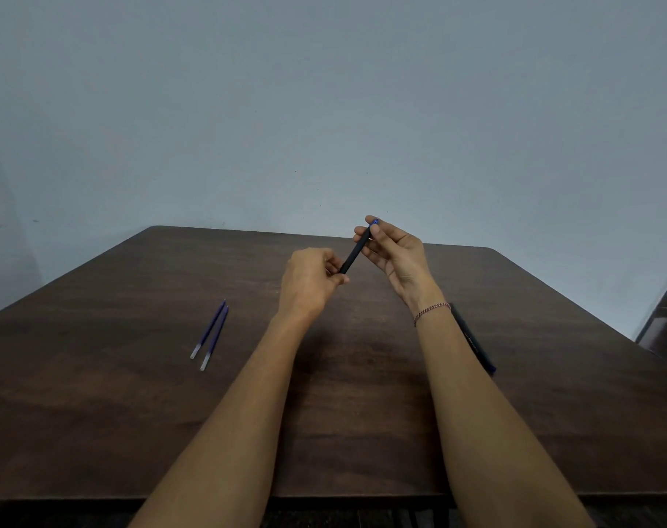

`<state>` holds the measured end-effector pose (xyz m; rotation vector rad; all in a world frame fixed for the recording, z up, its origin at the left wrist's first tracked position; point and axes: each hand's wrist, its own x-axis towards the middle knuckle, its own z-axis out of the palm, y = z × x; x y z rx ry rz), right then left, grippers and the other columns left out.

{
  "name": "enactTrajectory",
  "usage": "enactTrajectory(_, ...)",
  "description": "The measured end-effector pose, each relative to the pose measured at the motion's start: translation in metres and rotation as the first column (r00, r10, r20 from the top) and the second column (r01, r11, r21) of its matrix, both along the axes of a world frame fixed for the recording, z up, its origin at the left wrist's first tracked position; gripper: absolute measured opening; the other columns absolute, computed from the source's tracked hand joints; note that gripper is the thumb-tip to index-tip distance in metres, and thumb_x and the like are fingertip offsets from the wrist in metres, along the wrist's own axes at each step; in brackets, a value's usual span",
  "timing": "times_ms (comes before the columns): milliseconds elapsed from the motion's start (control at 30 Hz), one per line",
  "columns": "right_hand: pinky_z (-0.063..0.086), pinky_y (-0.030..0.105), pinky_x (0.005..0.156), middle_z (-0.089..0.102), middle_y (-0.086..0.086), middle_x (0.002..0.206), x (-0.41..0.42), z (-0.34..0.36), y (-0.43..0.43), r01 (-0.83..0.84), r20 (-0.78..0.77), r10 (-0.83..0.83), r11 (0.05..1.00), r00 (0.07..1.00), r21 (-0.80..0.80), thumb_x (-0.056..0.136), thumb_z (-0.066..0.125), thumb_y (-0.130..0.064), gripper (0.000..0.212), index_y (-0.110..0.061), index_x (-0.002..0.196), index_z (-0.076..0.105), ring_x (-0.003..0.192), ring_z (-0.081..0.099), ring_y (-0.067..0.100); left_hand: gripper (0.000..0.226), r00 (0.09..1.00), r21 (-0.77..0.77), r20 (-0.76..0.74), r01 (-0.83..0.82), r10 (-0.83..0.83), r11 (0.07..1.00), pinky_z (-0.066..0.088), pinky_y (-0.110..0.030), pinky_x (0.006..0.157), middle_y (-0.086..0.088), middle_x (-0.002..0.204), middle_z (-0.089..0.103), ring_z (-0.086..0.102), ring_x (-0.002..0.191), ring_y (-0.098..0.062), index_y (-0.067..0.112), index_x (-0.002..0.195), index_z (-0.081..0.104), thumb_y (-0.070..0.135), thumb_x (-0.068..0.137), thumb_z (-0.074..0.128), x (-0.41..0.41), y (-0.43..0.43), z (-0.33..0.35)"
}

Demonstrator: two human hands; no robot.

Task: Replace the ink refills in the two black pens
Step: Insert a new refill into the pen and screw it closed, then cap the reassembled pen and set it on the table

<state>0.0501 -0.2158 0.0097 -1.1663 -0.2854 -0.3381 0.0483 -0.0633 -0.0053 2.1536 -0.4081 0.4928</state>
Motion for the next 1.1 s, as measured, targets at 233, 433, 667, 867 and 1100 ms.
enactTrajectory(233, 0.056, 0.023, 0.071, 0.075, 0.005, 0.085, 0.002, 0.001, 0.006, 0.084, 0.007, -0.084, 0.996, 0.996, -0.022, 0.088, 0.064, -0.009, 0.012, -0.011, 0.098, 0.069, 0.087, 0.071, 0.017, 0.019, 1.0, -0.004, 0.023, -0.02, 0.021, 1.0, 0.053, -0.028, 0.071, 0.008, 0.072, 0.063, 0.059, 0.067, -0.006, 0.015, 0.086, 0.07, 0.018, 0.071, 0.08, 0.001, 0.002, -0.001)
enactTrajectory(433, 0.057, 0.022, 0.072, 0.071, 0.005, 0.096, 0.005, 0.0, 0.012, 0.145, -0.061, -0.152, 0.984, 0.987, -0.1, 0.092, 0.061, -0.022, 0.025, -0.008, 0.112, 0.064, 0.084, 0.069, 0.012, 0.016, 0.99, -0.077, -0.006, -0.141, 0.141, 0.987, 0.054, -0.029, 0.068, 0.011, 0.07, 0.06, 0.06, 0.068, -0.005, 0.019, 0.084, 0.067, 0.018, 0.072, 0.078, 0.009, 0.016, -0.001)
enactTrajectory(667, 0.048, 0.019, 0.064, 0.068, 0.003, 0.074, 0.006, -0.02, 0.037, 0.243, 0.128, -0.3, 0.386, 0.945, -0.89, 0.09, 0.063, -0.029, 0.024, -0.012, 0.106, 0.068, 0.063, 0.061, 0.007, 0.016, 0.911, -0.235, -0.089, -0.412, 0.403, 0.88, 0.053, -0.031, 0.07, -0.002, 0.086, 0.07, 0.061, 0.073, -0.012, 0.014, 0.09, 0.068, 0.018, 0.076, 0.075, 0.015, 0.038, 0.0)
enactTrajectory(867, 0.05, 0.033, 0.077, 0.061, 0.001, 0.075, 0.004, -0.025, 0.07, 0.143, 0.109, -0.186, 0.178, 0.976, -0.974, 0.085, 0.065, -0.04, 0.025, -0.021, 0.101, 0.07, 0.075, 0.06, 0.018, 0.017, 0.901, -0.246, -0.109, -0.434, 0.42, 0.867, 0.053, -0.033, 0.071, -0.003, 0.089, 0.07, 0.064, 0.079, -0.016, 0.013, 0.092, 0.068, 0.019, 0.077, 0.075, 0.013, 0.04, 0.0)
enactTrajectory(1100, 0.05, 0.034, 0.079, 0.068, 0.004, 0.104, 0.004, -0.031, 0.089, 0.129, 0.121, -0.257, 0.014, 0.959, -0.992, 0.081, 0.068, -0.041, 0.032, -0.023, 0.107, 0.066, 0.096, 0.062, 0.023, 0.018, 0.905, -0.234, -0.132, -0.424, 0.404, 0.875, 0.048, -0.029, 0.066, -0.003, 0.09, 0.07, 0.058, 0.075, -0.012, 0.012, 0.093, 0.068, 0.019, 0.077, 0.074, 0.012, 0.037, -0.002)
